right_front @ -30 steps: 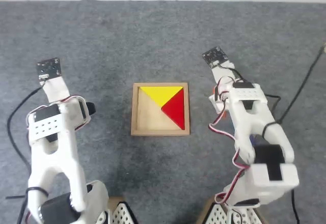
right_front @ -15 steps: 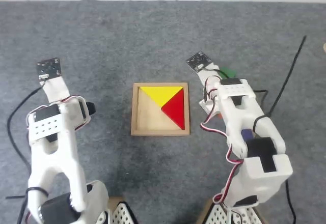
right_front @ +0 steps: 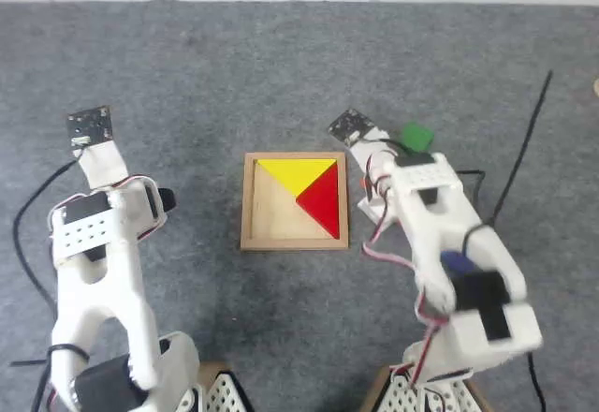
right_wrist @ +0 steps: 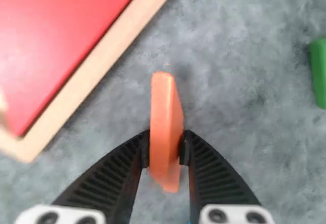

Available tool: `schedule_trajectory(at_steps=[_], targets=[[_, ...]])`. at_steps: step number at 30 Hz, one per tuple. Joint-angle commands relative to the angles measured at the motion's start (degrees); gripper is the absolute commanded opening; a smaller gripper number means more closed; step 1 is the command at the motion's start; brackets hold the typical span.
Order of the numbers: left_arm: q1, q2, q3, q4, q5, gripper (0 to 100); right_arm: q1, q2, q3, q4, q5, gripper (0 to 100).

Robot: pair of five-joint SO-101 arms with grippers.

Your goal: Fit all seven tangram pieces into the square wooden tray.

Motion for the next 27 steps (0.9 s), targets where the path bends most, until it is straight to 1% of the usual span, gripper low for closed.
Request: schedule_trajectory(at_steps=[1,4,7,13,15,18,20,22,24,27], targets=[[0.1,-1.8,-0.6,-1.2,0.4,25,-2.6,-11.9,5.2,0.1,0.1,10.8],[0.1,-1.8,-0.6,-1.2,0.4,25,-5.4,-17.5,11.3,0.1,0.0,10.9],[0.1,-1.8,-0.5,-1.2,0.4,25,-6.6,-19.1,14.2,0.0,0.0,10.9],[0.1,-1.8,-0.5,-1.1,0.4,25,-3.6,-19.0,13.0,-0.9,0.2,11.3],[0.1,-1.8,-0.5,-1.1,0.4,25,-2.7,-19.1,12.2,-0.8,0.0,15.3],[0.1,-1.8,-0.5,-1.1,0.4,25,-2.4,-19.7,12.0,-1.3,0.3,24.3],[0.1,-1.8,-0.5,-1.1,0.4,25,-2.7,-19.3,11.0,-1.3,0.7,26.9],[0.1,-1.8,-0.5,-1.1,0.4,25,-2.7,-19.1,10.2,-1.3,3.8,27.0],[0.1,-1.8,-0.5,-1.1,0.4,25,-2.7,-19.1,10.0,-1.2,9.0,27.0],[0.1,-1.8,-0.5,-1.1,0.4,25,-2.8,-19.1,11.9,-1.0,23.5,27.0]])
